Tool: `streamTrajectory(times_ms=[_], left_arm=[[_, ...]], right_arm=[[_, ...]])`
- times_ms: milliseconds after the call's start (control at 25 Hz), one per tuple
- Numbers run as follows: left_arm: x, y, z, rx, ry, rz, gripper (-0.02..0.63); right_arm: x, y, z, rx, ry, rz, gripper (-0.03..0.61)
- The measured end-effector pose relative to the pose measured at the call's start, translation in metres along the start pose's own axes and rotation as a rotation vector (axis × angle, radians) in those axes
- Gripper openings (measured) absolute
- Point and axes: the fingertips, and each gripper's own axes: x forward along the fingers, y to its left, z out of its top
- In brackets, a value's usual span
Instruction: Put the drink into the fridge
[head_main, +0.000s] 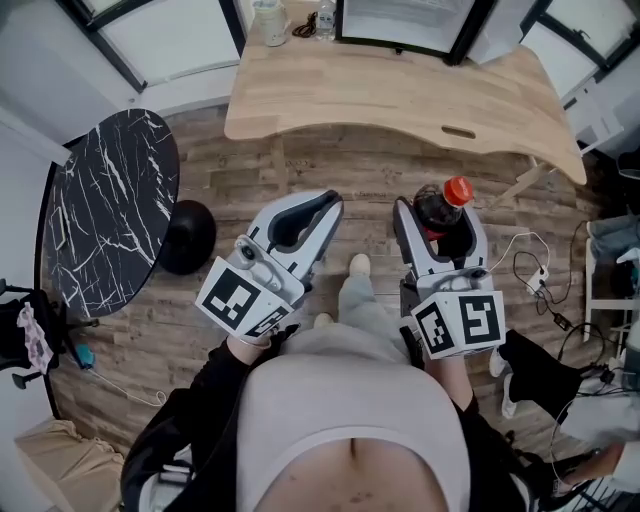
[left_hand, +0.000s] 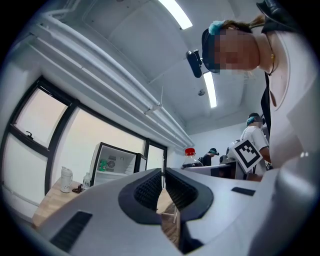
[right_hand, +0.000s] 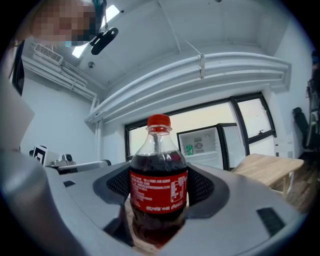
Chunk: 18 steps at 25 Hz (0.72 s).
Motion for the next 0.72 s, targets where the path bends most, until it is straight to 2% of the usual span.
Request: streamTrajectory(times_ms=[280,720], left_arm=[[0.060,0.039,0.002,0.019,-0.020,0.019,0.026],[0.148,0.090,-0.010,0.021,-0.032,0.058,0.027]], right_arm=[[0.057,-0.043,0.012,0.036,-0.008,0.020,0.322],[0.134,-0.108,0.023,0.006,-0.004,0.073,0.322]])
